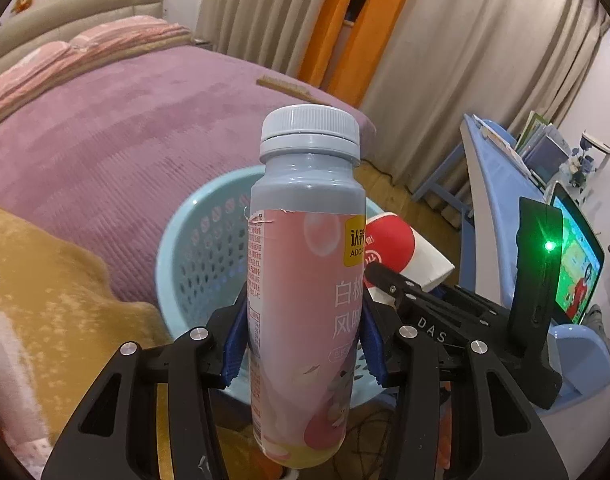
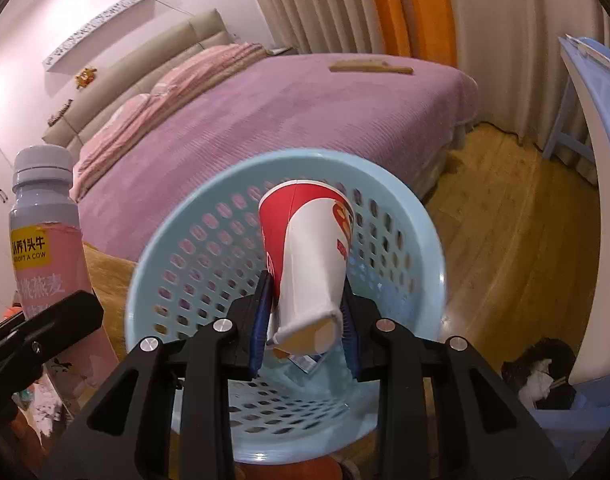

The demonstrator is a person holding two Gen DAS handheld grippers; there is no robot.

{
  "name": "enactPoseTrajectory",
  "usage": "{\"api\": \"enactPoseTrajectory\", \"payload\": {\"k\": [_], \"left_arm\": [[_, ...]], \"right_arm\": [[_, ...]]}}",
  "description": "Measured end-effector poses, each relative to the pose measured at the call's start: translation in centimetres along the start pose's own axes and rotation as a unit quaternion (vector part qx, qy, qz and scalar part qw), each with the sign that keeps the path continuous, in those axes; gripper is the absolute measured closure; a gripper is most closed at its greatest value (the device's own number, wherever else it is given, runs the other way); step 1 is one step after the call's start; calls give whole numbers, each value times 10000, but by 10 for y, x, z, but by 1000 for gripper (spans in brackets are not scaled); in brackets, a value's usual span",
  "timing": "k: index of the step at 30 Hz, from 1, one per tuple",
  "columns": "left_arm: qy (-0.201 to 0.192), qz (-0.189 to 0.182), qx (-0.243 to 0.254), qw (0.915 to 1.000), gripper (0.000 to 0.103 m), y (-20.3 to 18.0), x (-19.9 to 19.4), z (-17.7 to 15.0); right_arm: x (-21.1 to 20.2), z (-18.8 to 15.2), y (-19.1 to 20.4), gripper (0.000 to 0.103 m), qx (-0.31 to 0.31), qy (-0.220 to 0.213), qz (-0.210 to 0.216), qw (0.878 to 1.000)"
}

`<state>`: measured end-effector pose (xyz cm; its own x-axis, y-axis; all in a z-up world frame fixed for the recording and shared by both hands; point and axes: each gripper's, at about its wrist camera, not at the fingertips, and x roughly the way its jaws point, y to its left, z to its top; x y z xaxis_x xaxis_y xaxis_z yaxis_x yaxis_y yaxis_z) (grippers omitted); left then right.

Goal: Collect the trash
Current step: 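Carry the pink bottle and red-white cup to the basket and release both, then return to the table and grasp the orange plastic bag with the right tool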

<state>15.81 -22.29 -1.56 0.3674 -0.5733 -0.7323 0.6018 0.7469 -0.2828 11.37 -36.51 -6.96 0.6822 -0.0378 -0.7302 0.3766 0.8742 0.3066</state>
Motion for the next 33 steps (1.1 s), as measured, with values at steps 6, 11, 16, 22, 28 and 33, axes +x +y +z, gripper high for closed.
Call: {"api": "enactPoseTrajectory", "payload": {"k": [6, 11, 16, 22, 28, 33], "left_arm": [[115, -18, -20, 9999, 56, -1, 18, 0], [-152, -70, -29, 9999, 32, 0, 3, -3], [-465, -140, -140, 9987, 30, 4, -24, -6], [-955, -89, -166, 9953, 30, 12, -82, -24], [-1475, 200, -414, 9880, 30, 39, -151, -50], [-1854, 665, -713, 9778, 30, 76, -210, -74]], "right_arm": [[7, -3, -5, 67, 81, 167, -17, 9998], [-3, -2, -8, 44, 91, 0, -33, 10000], [-18, -3, 1, 44, 40, -105, -110, 9999], [-52, -5, 36, 44, -318, -435, 220, 9983], [-83, -16, 97, 44, -842, -663, 748, 9914], [-96, -37, 160, 44, -1379, -634, 1296, 9799]]}}
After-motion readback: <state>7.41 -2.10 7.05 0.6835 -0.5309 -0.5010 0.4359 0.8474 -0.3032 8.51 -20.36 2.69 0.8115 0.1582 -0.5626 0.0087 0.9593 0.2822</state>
